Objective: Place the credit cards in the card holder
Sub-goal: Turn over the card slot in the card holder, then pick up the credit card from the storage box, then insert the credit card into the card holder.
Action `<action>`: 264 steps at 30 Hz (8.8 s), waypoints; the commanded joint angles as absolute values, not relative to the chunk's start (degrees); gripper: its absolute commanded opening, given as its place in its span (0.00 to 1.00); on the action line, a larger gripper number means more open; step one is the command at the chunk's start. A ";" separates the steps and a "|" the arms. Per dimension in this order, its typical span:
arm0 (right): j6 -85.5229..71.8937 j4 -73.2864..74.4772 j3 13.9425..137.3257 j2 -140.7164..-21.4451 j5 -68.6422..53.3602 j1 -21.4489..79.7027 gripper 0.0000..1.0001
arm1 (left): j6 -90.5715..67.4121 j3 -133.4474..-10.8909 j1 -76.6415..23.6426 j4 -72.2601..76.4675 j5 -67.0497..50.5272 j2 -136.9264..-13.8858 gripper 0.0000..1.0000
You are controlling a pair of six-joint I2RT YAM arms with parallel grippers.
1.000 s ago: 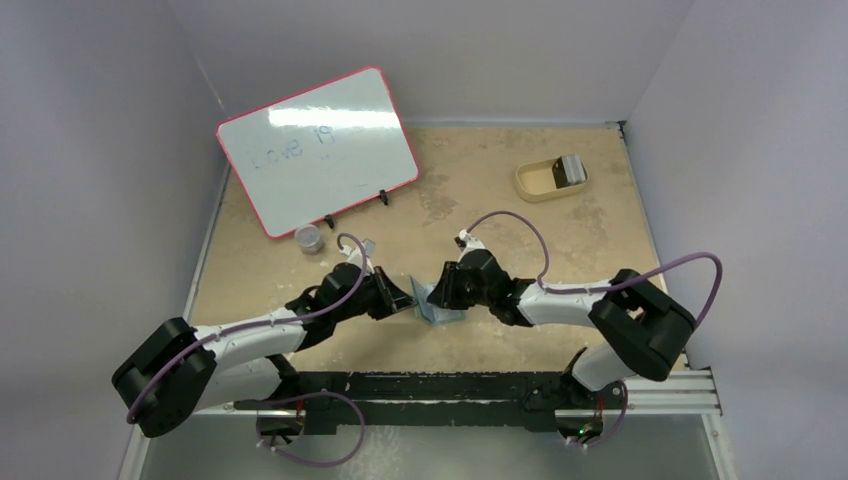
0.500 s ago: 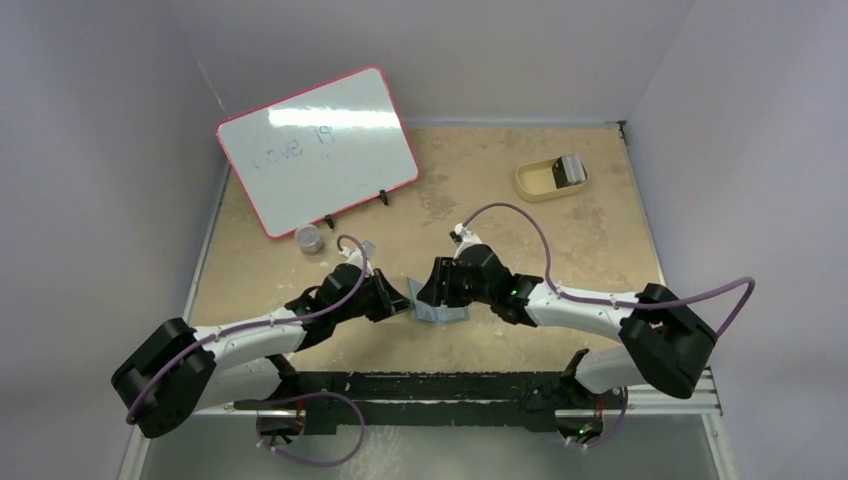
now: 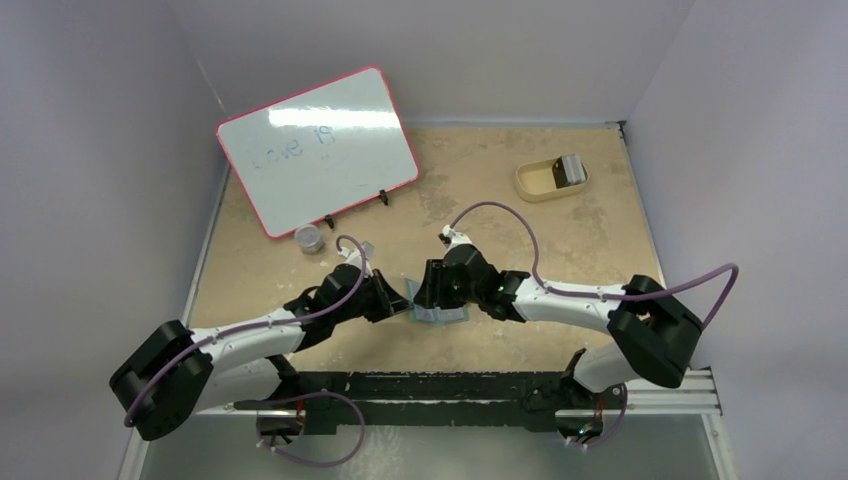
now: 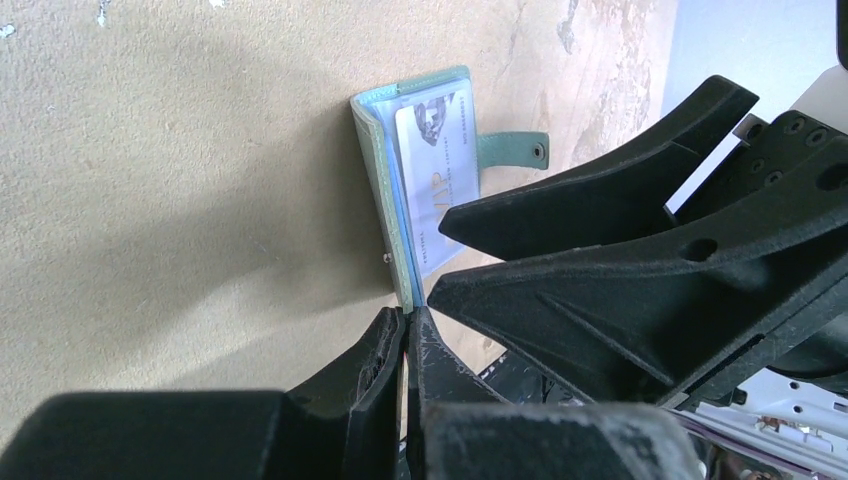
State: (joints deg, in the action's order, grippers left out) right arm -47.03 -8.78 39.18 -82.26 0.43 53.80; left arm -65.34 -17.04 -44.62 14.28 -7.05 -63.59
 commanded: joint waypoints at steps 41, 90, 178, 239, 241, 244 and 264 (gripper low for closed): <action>-46.41 0.00 42.95 -80.55 5.06 56.60 0.49 | -65.09 -19.12 -44.38 16.08 -6.66 -60.91 0.00; -15.08 11.71 65.92 -85.18 22.58 24.86 0.69 | -56.29 -28.35 -44.36 -2.22 1.96 -56.47 0.34; -2.34 24.19 94.00 -104.55 -1.25 5.20 0.00 | -49.27 -39.16 -44.38 -18.18 8.33 -65.27 0.31; -46.86 -25.15 27.10 -79.04 -18.38 38.14 0.00 | -53.88 -27.98 -44.38 -10.09 6.76 -74.89 0.16; -47.36 -26.86 26.54 -79.69 -18.98 38.19 0.00 | -54.03 -27.80 -44.41 -9.99 6.77 -74.93 0.15; -48.26 -29.12 25.33 -81.09 -19.25 38.44 0.00 | -54.70 -26.95 -44.39 -8.99 5.97 -75.13 0.15; -52.81 -42.52 20.63 -87.32 -20.87 39.97 0.00 | -55.97 -25.69 -44.38 -7.48 5.24 -75.50 0.12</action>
